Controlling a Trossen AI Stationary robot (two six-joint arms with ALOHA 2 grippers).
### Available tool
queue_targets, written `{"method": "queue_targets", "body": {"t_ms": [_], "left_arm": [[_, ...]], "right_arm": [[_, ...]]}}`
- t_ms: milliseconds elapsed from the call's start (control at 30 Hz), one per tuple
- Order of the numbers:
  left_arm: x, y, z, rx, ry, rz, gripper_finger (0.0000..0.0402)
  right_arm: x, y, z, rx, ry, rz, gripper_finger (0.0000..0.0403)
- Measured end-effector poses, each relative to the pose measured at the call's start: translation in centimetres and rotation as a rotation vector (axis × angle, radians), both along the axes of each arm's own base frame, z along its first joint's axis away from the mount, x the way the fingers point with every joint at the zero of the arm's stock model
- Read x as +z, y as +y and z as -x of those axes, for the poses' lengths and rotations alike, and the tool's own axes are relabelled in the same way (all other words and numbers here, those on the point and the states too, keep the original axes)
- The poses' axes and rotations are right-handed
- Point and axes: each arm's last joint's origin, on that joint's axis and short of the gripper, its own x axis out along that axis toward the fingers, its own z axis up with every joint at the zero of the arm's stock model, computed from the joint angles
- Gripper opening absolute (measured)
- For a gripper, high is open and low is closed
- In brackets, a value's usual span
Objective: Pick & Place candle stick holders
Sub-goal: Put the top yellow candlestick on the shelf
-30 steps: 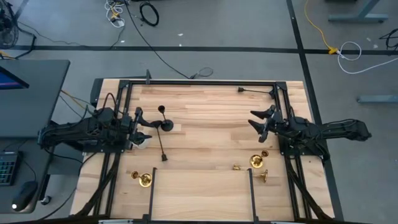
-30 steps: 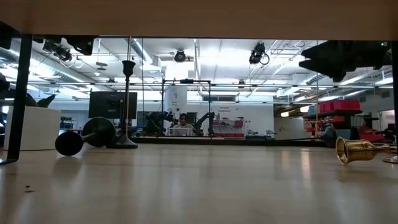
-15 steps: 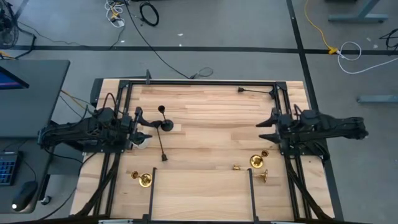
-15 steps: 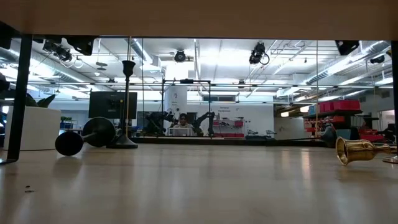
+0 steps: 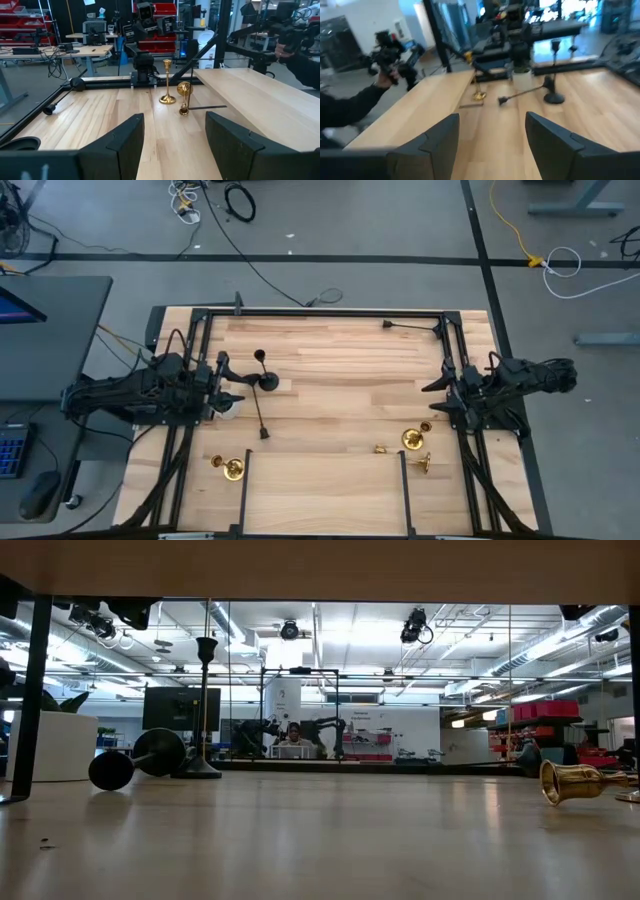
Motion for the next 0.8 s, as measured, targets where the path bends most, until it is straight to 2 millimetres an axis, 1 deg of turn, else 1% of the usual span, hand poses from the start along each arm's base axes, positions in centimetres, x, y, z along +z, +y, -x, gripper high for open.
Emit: {"method": "queue_targets", "body": {"t_ms": [167,233,300,467,633,733,800], "left_arm": [[0.0,0.0,0.0,0.000,0.000,0.001,0.0211],[0.0,0.0,0.0,0.000,0.000,0.003,0.0211],[0.0,0.0,0.0,0.000,0.000,0.003,0.0211],[0.0,0.0,0.0,0.000,0.000,0.003,0.0211],[0.0,0.0,0.0,0.000,0.000,0.003,0.0211],[0.0,0.0,0.0,0.000,0.000,0.000,0.0211],[0.0,0.0,0.0,0.000,-0.001,-0.002,0.0211]], "right_arm": [[-1.9,0.6,-1.1,0.005,-0.026,0.028,0.0229],[-2.8,0.7,-1.4,0.002,-0.004,0.045,0.0229],[-3.1,0.7,-1.4,-0.025,0.032,0.017,0.0229],[-2.3,0.7,-1.0,-0.009,0.026,-0.011,0.0229],[-1.7,0.7,-0.3,0.014,0.145,-0.075,0.0229],[-0.6,0.7,-0.2,0.033,0.150,-0.105,0.0229],[-0.3,0.9,-0.2,0.071,0.210,-0.114,0.0229]]}}
